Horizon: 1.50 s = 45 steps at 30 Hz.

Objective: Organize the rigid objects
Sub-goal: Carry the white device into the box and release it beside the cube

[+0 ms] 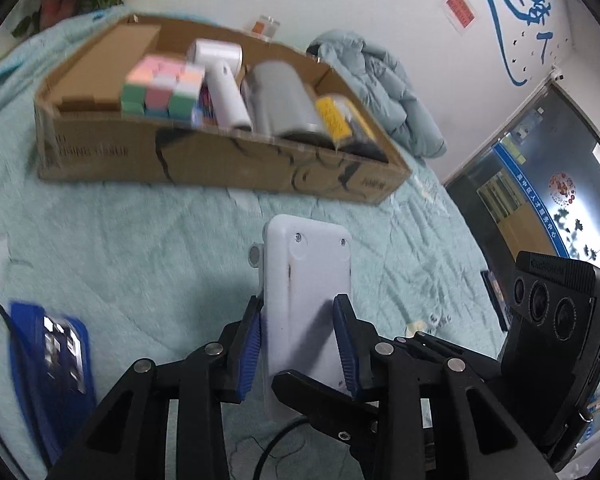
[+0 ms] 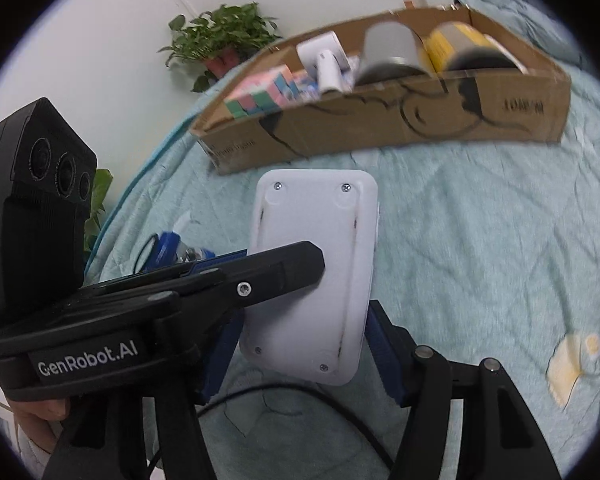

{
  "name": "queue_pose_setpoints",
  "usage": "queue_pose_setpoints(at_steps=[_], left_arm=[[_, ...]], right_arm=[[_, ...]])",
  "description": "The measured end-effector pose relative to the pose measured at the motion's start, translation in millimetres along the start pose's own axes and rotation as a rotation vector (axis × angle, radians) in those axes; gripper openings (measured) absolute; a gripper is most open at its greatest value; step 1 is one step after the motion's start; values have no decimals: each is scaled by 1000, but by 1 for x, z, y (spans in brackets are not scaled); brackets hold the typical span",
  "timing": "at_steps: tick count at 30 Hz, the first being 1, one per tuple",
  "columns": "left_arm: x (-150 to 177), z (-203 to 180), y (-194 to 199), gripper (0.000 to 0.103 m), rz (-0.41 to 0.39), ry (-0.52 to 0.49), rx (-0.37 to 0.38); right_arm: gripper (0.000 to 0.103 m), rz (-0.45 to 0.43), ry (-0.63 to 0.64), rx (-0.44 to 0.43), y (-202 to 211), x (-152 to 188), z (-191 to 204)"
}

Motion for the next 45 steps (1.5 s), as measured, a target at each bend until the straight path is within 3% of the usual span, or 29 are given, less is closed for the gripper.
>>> queue_pose_setpoints(at_steps=[4, 11, 15, 19, 23, 30, 35, 36, 40, 45], left_arm=[[-40, 2, 24, 32, -86, -29, -10], [-136, 15, 66, 32, -218, -88, -39], [-195, 31, 67, 32, -263, -103, -67], [-237, 56, 47, 32, -233, -68, -75], [-266, 92, 9, 32, -151, -12, -81], [-268, 134, -56, 32, -49, 54, -78], [-264, 147, -81, 31, -14, 81, -41], [-265, 148, -83, 35, -22, 70, -40], [-269, 147, -75, 73, -76, 85, -46], [-264, 124, -35, 97, -202, -64, -158]], right_arm=[[62, -70, 62, -14, -1, -38, 23], [62, -172, 174, -43, -7, -115, 60], [63, -177, 215, -57, -26, -167, 73], [63, -114, 246, -67, -54, -201, 73], [64, -5, 232, -81, -94, -213, 64], [64, 121, 135, -57, -152, -220, 35], [64, 189, 105, -38, -169, -217, 20], [65, 194, 101, -38, -170, -218, 20], [67, 164, 115, -40, -157, -220, 18], [78, 19, 188, 49, -104, -218, 7]])
Point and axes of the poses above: each gripper's, at about its wrist camera, not at the fingertips, and y roughly against the way its jaws point, z to its left, x to its underside, the point moved 9 cm from there along -y, roughly the way its jaws point, and after that the axes turned 7 degrees about -z, right-handed, at the moved point
